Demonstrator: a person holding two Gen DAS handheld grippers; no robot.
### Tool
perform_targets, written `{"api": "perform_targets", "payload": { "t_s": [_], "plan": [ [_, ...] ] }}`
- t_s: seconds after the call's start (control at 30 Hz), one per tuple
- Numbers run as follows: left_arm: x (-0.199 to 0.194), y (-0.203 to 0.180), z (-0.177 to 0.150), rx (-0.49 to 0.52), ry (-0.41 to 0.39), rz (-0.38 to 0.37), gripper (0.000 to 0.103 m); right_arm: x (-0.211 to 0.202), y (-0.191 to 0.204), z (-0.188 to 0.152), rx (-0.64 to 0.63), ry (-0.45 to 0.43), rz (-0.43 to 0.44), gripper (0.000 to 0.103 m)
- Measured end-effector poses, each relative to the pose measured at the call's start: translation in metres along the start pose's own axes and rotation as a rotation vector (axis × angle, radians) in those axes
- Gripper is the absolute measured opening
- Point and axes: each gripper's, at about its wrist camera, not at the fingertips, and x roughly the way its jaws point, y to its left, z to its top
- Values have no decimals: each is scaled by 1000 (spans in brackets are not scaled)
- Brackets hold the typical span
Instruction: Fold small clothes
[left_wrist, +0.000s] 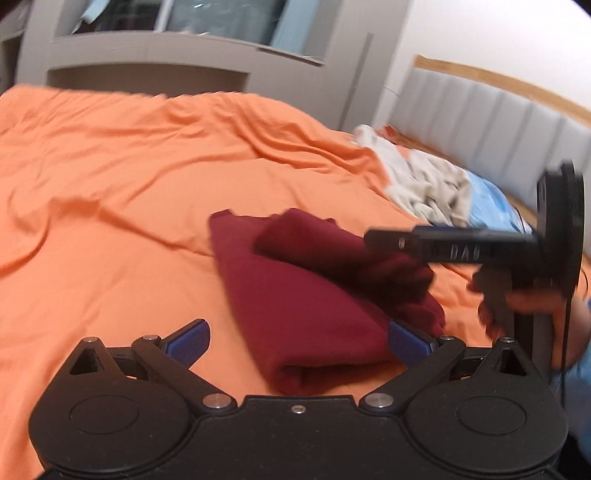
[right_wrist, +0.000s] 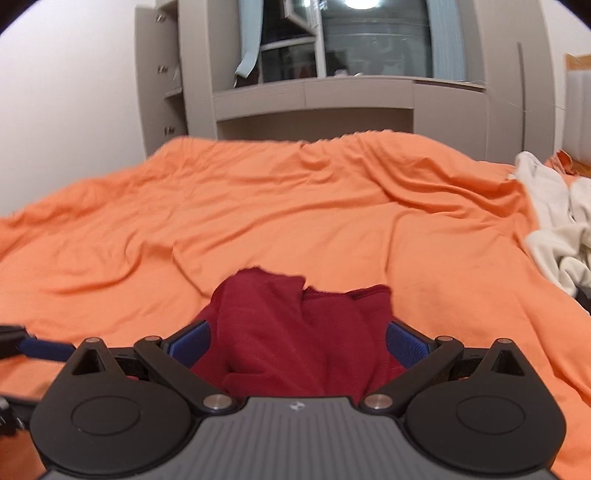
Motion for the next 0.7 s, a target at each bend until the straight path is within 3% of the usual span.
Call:
{"api": "perform_targets", "payload": {
  "t_s": [0.1,0.23,0.53,0.7],
  "plan": [
    [2,6,1,-25,17,20,102,15,10,-6,-41,47,-6,103],
    [2,8,-3,-12,34,21,102,25,4,-14,-26,83,-96,103],
    [6,-5,-8,50,43,21,102,-9,-93,-28,359,87,-221,103],
    [9,-11,-11,86,32,11,102,-19,-110,-28,378,83,-192,103]
  ]
}}
